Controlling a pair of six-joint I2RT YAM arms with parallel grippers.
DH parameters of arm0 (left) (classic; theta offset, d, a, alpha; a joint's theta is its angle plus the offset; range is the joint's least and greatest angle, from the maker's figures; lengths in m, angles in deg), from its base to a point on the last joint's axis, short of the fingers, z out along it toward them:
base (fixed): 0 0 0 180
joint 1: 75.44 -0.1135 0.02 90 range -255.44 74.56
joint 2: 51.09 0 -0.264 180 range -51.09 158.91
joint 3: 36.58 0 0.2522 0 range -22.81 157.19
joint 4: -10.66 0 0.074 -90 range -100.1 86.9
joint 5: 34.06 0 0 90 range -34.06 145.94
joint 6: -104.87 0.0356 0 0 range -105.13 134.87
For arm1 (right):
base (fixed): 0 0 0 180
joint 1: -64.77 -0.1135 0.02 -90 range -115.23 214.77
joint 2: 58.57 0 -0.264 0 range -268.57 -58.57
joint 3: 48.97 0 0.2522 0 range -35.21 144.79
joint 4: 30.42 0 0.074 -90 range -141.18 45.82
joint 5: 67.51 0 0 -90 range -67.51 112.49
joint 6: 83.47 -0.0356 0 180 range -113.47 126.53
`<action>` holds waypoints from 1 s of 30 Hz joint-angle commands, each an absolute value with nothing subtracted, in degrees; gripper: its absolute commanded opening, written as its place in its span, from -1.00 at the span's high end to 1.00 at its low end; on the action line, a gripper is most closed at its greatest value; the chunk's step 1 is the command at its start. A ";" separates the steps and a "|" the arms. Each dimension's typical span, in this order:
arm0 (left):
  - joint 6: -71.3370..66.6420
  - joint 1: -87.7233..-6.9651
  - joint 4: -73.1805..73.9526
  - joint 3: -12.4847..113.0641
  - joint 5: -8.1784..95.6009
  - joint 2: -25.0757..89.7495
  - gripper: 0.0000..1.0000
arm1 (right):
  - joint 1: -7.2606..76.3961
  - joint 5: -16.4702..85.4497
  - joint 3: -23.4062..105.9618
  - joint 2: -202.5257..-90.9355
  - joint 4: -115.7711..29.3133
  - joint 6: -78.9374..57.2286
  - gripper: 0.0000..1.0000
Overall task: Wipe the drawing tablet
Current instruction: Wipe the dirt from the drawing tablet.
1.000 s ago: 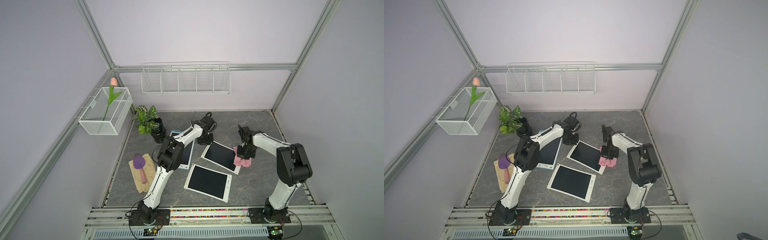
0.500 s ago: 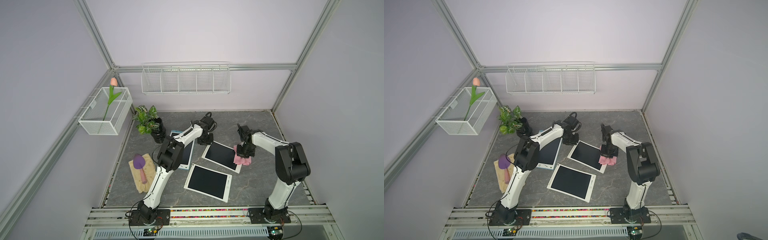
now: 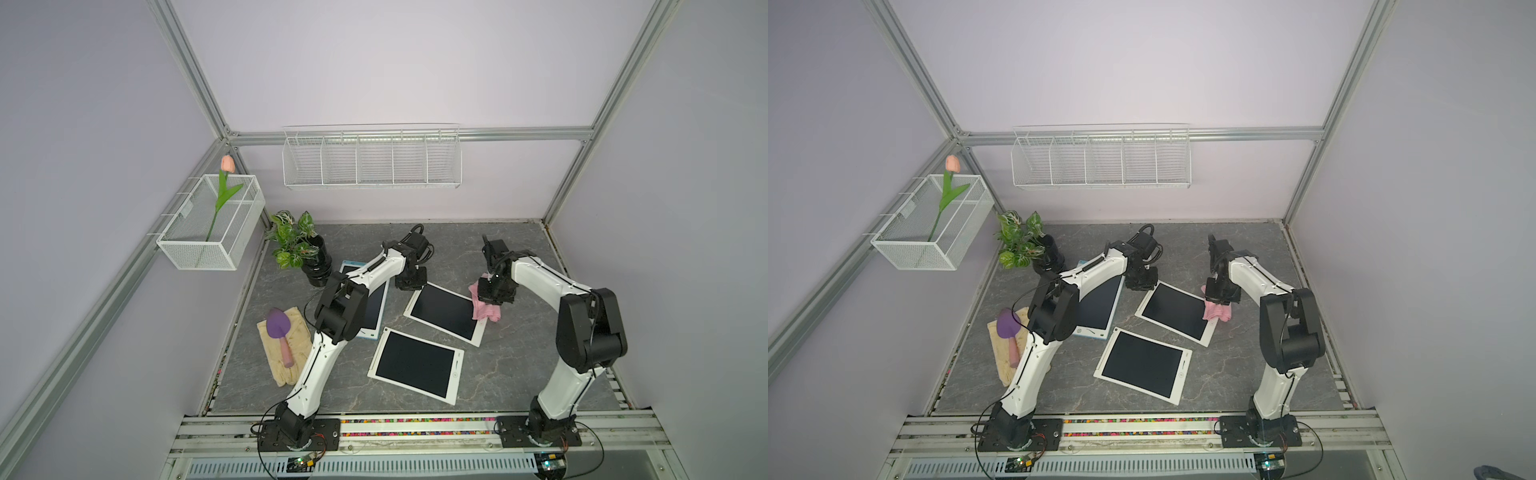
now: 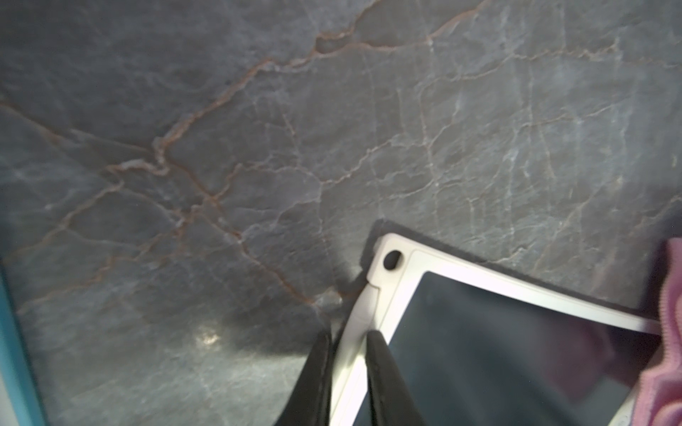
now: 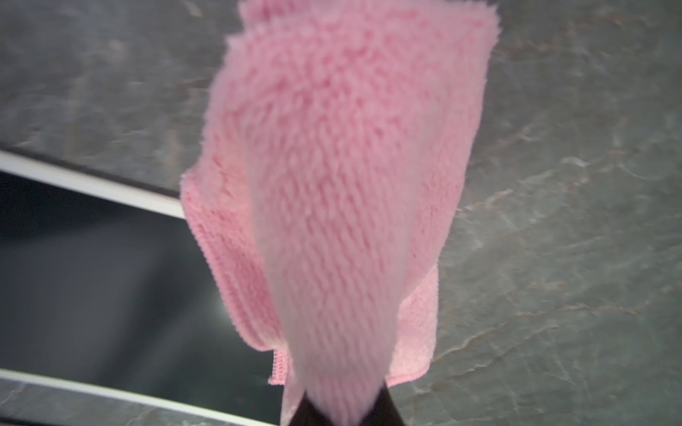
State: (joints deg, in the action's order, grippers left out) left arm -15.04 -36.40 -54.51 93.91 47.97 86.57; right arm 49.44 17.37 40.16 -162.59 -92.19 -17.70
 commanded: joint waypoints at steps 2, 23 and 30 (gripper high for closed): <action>-15.52 -36.17 -58.18 91.61 49.08 89.44 0.60 | 48.64 18.20 38.71 -166.30 -91.80 -20.20 0.87; -15.60 -36.16 -58.11 92.04 48.39 89.47 0.60 | 47.25 17.00 35.69 -159.00 -92.92 -19.74 0.86; -15.45 -36.16 -58.73 92.61 48.63 89.89 0.60 | 45.14 19.40 36.31 -165.12 -90.53 -22.26 0.87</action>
State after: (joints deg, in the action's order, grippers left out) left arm -15.04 -36.26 -54.36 93.91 47.03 86.57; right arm 43.58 19.16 36.82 -163.01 -90.20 -20.50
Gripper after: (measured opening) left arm 0.201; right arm 0.084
